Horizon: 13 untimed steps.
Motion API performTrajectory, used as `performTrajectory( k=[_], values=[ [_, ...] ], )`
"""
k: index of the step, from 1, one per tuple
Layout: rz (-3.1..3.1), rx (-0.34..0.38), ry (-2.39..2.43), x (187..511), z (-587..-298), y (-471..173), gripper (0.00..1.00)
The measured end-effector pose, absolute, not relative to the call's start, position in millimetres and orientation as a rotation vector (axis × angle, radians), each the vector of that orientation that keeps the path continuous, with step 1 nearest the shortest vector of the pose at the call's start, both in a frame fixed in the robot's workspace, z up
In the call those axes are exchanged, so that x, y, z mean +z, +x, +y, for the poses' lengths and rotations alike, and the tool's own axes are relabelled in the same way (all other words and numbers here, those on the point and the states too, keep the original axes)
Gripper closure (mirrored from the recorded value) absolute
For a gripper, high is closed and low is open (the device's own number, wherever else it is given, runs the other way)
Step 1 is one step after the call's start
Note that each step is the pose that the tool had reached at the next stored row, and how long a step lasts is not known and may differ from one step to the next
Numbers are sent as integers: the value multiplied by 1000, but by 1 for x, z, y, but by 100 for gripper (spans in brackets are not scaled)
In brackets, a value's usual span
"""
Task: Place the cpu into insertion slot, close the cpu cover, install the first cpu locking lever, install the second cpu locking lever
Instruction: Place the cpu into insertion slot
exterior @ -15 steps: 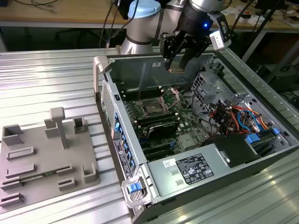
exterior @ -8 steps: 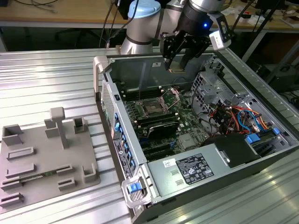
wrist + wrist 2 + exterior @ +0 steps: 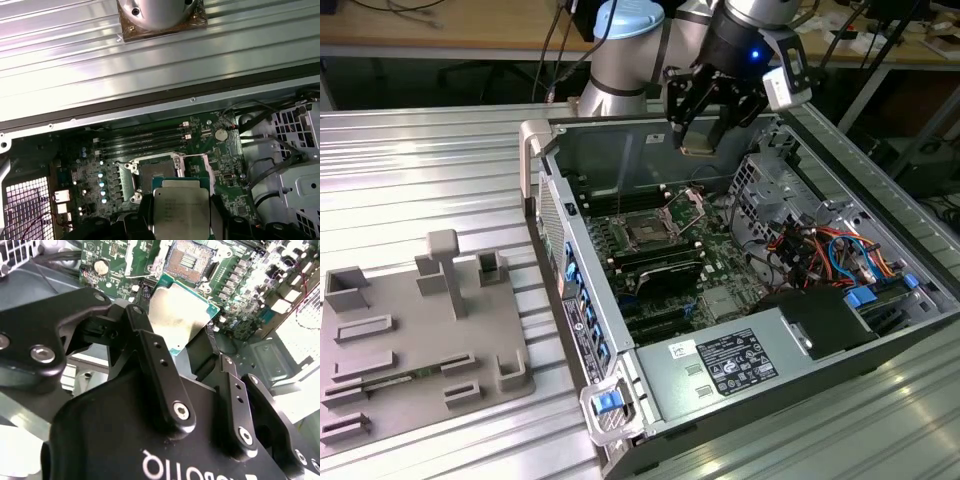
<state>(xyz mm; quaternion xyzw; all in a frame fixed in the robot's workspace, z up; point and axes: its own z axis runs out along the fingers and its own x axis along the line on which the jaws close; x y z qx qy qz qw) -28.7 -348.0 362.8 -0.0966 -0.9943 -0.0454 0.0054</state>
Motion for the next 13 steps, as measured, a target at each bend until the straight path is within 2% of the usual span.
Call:
performTrajectory(
  k=[13],
  values=[
    [-3090, -143, -527, 361, -348, -31, 45]
  ],
)
